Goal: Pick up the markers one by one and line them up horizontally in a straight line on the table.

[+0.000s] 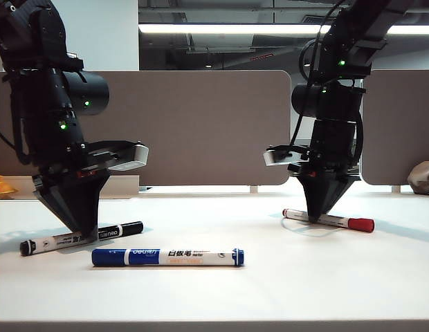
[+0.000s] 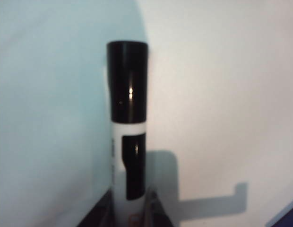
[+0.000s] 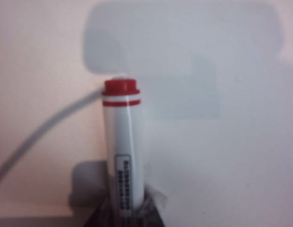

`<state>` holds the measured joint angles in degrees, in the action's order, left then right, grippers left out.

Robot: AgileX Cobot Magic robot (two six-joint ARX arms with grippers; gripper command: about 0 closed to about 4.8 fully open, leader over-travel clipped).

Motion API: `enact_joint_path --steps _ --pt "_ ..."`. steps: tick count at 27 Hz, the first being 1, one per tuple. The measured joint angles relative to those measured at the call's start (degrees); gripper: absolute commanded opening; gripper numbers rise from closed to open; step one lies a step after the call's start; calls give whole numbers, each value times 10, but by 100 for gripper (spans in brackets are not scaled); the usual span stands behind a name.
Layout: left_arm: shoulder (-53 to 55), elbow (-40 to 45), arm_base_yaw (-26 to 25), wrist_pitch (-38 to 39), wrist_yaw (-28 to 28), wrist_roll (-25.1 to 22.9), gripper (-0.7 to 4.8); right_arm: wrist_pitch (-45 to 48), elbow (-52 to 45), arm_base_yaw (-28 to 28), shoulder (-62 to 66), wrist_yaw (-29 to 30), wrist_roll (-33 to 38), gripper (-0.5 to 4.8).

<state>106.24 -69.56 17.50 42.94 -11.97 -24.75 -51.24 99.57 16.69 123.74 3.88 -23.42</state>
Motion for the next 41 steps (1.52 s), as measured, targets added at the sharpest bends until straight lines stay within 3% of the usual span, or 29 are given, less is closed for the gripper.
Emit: enact_joint_path --steps 13,19,27,41 --pt "0 0 0 1 0 9 111 -68 2 9 -2 -11 40 68" --pt "0 -1 1 4 12 -29 111 -115 2 10 -3 -11 39 68" --pt "0 0 1 11 13 -128 111 -140 1 13 -4 -11 6 68" --pt "-27 21 3 17 36 -182 110 -172 -9 36 -14 7 -63 67"
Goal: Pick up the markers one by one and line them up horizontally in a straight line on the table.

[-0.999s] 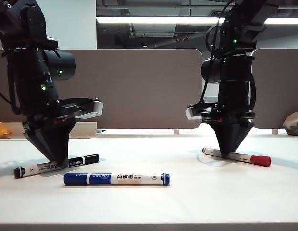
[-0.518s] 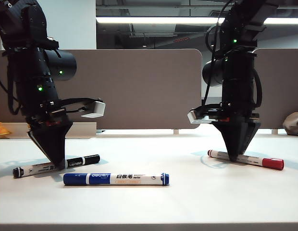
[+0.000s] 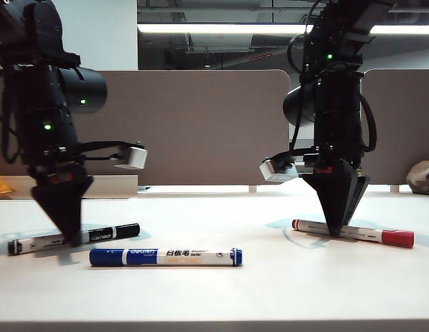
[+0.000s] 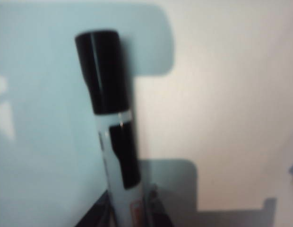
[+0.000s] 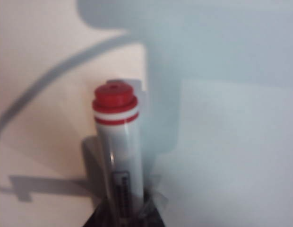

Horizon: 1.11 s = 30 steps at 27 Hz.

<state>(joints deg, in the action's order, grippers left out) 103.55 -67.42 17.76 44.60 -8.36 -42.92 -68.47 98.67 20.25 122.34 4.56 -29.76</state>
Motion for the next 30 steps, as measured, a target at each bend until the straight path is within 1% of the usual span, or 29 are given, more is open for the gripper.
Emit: enact_joint_path --steps 6,9,13,19,22,24,25,26,27,30 --pt "-31 16 -2 55 29 0 110 -1 -37 2 -41 12 -1 68" --pt "-34 18 -3 59 32 0 110 2 -71 1 -62 12 -3 68" --pt "-39 26 -3 52 32 0 110 22 -144 2 -89 16 -23 68" --pt "-46 44 -3 23 30 -8 110 41 -174 5 -103 21 -34 68" --pt "-47 46 -3 16 24 -12 114 41 -183 17 -109 20 -40 68" --pt "-47 46 -3 7 22 -10 125 39 -185 28 -110 19 -43 68" --pt "-46 46 -3 -4 13 -1 131 35 -186 36 -110 24 -44 68" --pt "-46 47 -3 -14 10 2 165 34 -186 41 -110 25 -44 68" --pt "-45 47 -3 -21 8 3 187 33 -187 43 -110 26 -44 68" --pt "-45 47 -2 -35 3 4 187 33 -186 44 -110 30 -44 68"
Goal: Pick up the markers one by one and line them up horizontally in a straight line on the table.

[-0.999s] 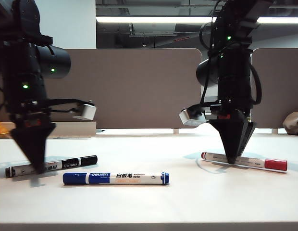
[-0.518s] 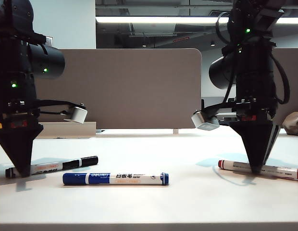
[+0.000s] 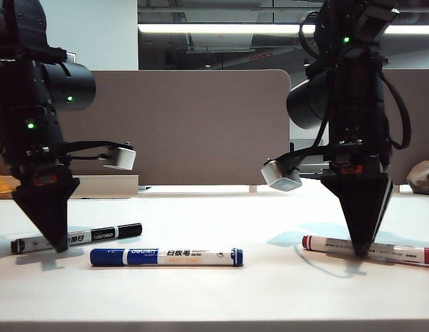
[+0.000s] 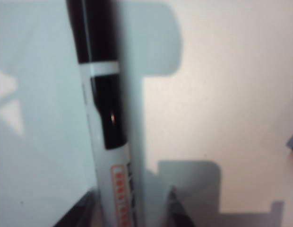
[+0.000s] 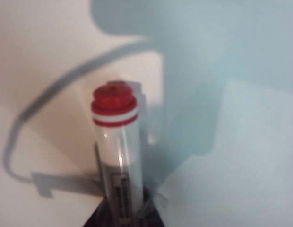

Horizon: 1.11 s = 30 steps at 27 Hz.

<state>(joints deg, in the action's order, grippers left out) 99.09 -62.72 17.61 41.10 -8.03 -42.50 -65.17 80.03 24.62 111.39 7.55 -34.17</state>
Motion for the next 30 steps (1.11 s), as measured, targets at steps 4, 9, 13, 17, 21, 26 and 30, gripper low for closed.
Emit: enact_joint_path --steps 4,9,13,17,21,26,30 --pt "2 1 -2 -19 -20 0 183 -2 -1 0 -1 7 0 68" --pt "5 1 -1 -40 -24 1 170 -1 -5 0 -7 9 0 68" --pt "12 -1 -1 -56 -23 10 129 2 -10 0 -13 11 1 68" --pt "28 -7 0 -64 -26 14 72 10 -13 2 -18 13 1 68" --pt "30 -8 0 -62 -29 15 52 12 -22 3 -28 15 2 68" --pt "30 -8 0 -59 -23 14 53 12 -37 6 -30 16 7 68" --pt "30 -9 0 -52 -22 -8 52 12 -49 10 -35 26 7 68"
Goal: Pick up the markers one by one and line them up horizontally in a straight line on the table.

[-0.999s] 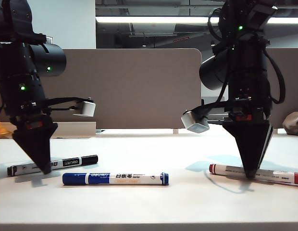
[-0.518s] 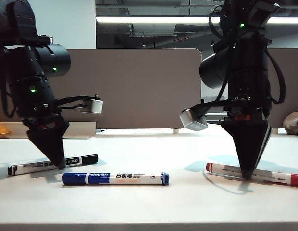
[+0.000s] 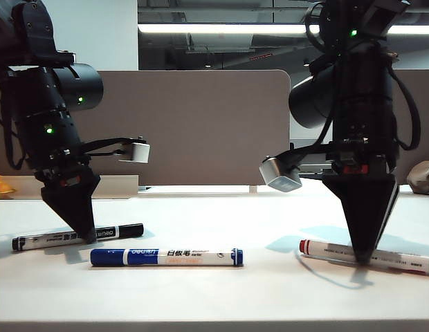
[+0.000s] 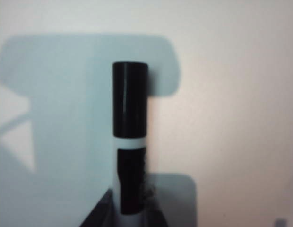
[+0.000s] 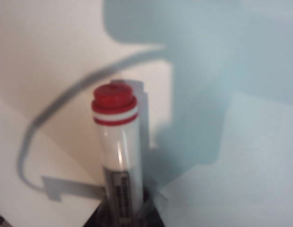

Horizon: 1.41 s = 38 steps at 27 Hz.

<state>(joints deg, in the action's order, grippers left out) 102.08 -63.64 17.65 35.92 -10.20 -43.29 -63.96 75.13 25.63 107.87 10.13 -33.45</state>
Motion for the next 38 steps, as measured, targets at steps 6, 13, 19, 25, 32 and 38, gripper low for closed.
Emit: enact_joint_path --steps 6,13,19,25,32,38 --pt "-2 -2 1 14 13 -17 52 0 -15 0 -8 4 -11 68" --pt "-19 2 0 69 34 -30 52 -2 -21 2 -15 -5 -25 68" --pt "-53 29 0 91 48 -45 52 -3 -21 30 -16 -29 -40 68" --pt "-101 87 -1 68 49 -71 53 -4 -21 46 -16 -41 -50 68" --pt "-121 103 -1 85 47 -91 53 -4 -21 48 -17 -49 -57 68" --pt "-125 104 -1 119 48 -125 53 -4 -21 48 -17 -51 -67 68"
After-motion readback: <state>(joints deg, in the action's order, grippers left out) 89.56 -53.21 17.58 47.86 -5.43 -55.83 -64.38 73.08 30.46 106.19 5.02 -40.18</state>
